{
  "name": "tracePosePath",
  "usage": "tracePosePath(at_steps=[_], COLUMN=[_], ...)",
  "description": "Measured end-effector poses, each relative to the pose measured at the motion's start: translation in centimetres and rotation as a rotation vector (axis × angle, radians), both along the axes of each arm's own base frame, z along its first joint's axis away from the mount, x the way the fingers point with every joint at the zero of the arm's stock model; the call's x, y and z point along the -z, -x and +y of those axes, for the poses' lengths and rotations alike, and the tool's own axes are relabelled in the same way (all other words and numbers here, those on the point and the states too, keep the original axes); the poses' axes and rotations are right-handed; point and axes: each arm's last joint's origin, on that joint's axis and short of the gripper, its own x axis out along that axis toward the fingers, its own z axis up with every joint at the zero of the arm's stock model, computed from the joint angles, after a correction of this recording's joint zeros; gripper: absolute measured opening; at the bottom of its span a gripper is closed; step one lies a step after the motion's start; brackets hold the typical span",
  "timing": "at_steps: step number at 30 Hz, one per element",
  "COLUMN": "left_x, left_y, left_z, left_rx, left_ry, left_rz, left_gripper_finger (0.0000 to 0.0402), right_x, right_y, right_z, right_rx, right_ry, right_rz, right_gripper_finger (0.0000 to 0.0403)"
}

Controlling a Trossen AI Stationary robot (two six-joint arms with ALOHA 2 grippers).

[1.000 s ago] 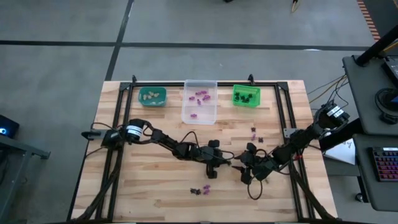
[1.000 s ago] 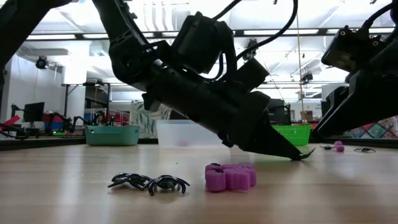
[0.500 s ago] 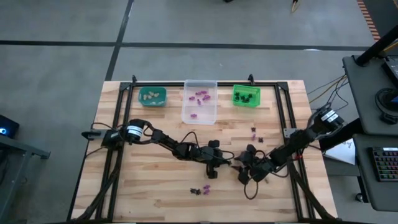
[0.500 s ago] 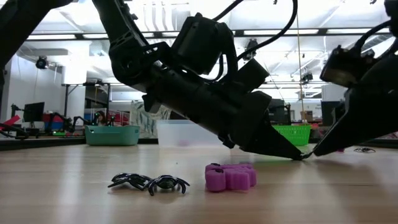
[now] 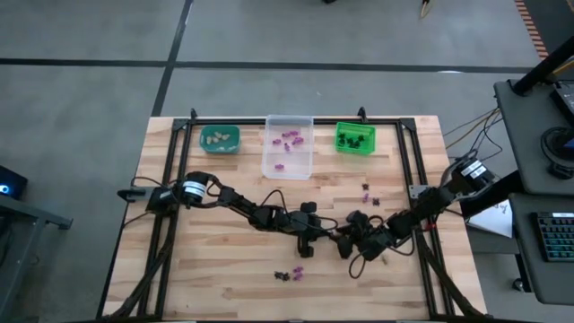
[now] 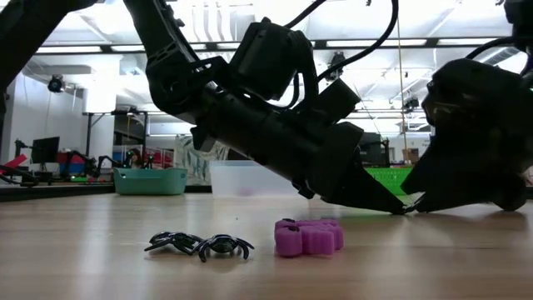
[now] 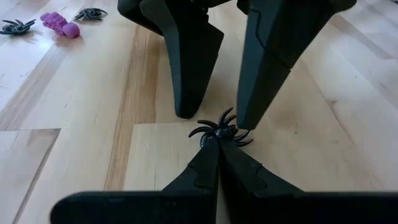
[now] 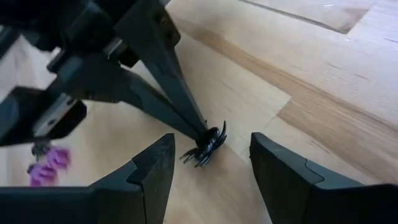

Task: Sort Halloween decoration
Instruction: Put the black spider toy into the green bin

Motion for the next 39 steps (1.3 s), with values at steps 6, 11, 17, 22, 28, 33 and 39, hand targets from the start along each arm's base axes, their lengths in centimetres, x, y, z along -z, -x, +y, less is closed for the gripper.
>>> tracePosePath(at_steps=[6, 11, 17, 22, 28, 33, 39], left_x=[0.0, 0.0, 0.0, 0.1, 0.1, 0.1, 0.1], left_y=[0.0, 0.0, 0.0, 0.0, 0.0, 0.0, 0.0], left_z=[0.0, 0.0, 0.0, 0.0, 0.0, 0.0, 0.0], left_rx=[-0.002, -0.006, -0.005, -0.003, -0.003, -0.003, -0.003], left_ry=[0.006, 0.014, 0.014, 0.015, 0.015, 0.015, 0.015], left_rz=[0.000, 0.001, 0.001, 0.002, 0.002, 0.002, 0.002], left_gripper_finger=[0.0000, 0.0000, 0.0000, 0.0000, 0.0000, 0.0000, 0.0000], right_x=[-0.1, -0.6, -1.0, -0.9, -0.9, -0.9, -0.9], right_y=[-0.4, -1.2, -1.6, -1.5, -1.5, -1.5, -1.4], right_z=[-0.2, 0.0, 0.4, 0.5, 0.4, 0.4, 0.4], right_rx=[0.051, 0.055, 0.056, 0.041, 0.038, 0.041, 0.046], right_ry=[-0.097, -0.141, -0.169, -0.165, -0.155, -0.149, -0.138], right_rz=[0.007, 0.032, 0.050, 0.060, 0.066, 0.067, 0.065], right_gripper_finger=[0.0198, 0.0198, 0.0180, 0.0152, 0.0128, 0.0105, 0.0075])
